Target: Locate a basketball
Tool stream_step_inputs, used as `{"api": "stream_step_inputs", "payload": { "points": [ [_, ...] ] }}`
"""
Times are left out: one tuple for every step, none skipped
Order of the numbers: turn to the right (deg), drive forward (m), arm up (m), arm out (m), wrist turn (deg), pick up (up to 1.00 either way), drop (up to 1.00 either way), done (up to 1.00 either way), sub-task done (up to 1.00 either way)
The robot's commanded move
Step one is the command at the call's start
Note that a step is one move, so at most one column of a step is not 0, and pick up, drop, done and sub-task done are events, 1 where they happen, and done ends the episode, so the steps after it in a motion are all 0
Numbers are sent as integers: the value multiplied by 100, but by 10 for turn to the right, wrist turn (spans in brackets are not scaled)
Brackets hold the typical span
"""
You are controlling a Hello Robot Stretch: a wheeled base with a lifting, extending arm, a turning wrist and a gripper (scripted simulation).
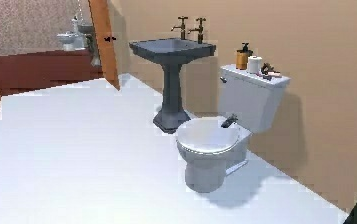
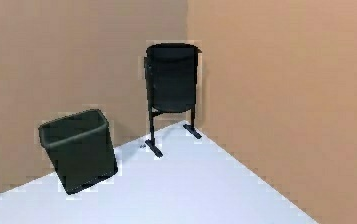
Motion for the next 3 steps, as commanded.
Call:
{"api": "stream_step_inputs", "payload": {
  "points": [
    [30,0,0,0,0,0,0,0,0],
    [0,30,0,0,0,0,0,0,0],
    [-240,0,0,0,0,0,0,0,0]
  ]
}}
